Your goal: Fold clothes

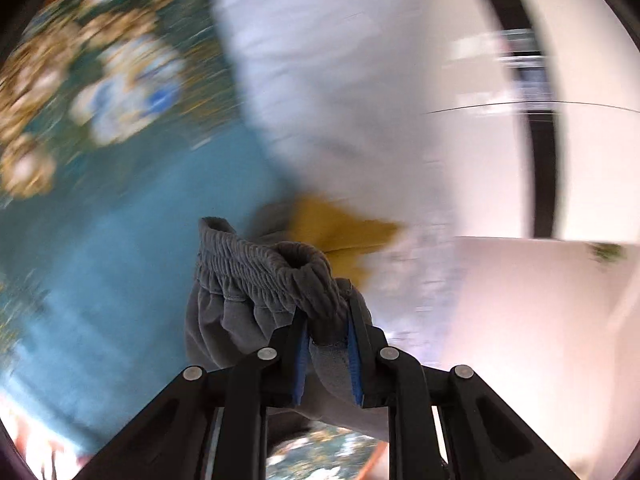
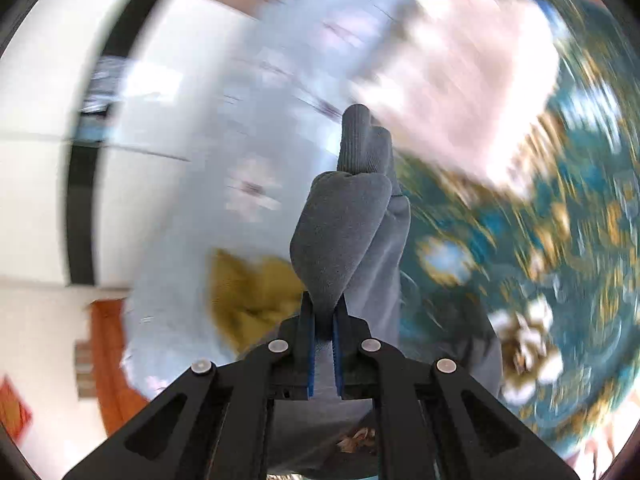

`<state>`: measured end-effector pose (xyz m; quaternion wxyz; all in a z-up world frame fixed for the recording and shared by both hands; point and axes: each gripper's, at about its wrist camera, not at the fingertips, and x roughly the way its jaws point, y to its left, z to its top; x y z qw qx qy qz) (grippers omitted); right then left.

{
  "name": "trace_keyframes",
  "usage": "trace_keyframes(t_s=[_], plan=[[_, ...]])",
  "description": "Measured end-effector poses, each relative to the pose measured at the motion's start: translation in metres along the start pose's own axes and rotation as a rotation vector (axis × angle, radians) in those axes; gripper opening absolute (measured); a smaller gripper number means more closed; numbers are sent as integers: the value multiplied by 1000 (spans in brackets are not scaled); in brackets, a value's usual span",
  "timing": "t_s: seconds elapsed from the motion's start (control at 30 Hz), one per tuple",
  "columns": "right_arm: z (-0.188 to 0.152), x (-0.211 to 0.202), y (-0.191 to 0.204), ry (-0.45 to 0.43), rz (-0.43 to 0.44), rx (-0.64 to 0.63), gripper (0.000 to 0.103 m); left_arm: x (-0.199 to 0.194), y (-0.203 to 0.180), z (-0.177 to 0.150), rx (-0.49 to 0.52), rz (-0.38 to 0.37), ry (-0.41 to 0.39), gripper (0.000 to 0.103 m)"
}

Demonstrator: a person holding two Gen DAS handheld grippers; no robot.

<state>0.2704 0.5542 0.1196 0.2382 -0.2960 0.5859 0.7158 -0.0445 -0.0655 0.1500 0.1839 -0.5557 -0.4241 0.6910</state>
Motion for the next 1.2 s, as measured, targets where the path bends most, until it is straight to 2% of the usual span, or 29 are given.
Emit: trace_keyframes(t_s=[0.07,0.1,0.13,0.23,0.43,0.47,0.53,0.6,0.63,0.8,0.87,0.97,1.07,1.2], plan=[[-2,-39,18,-51,59,-79,7,-28,-11,-8,73,-86,-36,19],[-6,-50,17,-59,71,-99,7,-36,-7,-14,88,-95,-42,19],[-11,-59,14,-63,75,-118,7,-34,12,-23,59,-53,-32,19],[-39,-60,-21,-25,16,-148,7,-21,81,-50,-58,106,9,19],[-108,9,-163,215,-226,57,7,5,217,-103,-293,426,91,19],[-118,16,-181,244,-272,78,7,6,227,-110,-312,461,98,18],[-127,19,-202,265,-293,120,7,7,240,-122,-341,520,111,18],[-129,15,-211,266,-283,140,7,7,231,-120,-317,526,111,18],[-125,8,-204,247,-254,112,7,5,225,-117,-297,512,105,18],[-106,-28,-166,149,-111,-31,7,-19,168,-94,-135,287,15,18],[-104,-49,-149,108,-70,-119,7,-26,158,-89,-77,243,5,19],[-111,-53,-154,105,-98,-179,7,-20,179,-94,-73,324,42,19],[-129,-31,-192,201,-222,-133,8,-8,224,-105,-168,476,98,19],[-145,-12,-232,295,-349,-52,10,5,255,-124,-217,608,143,19]])
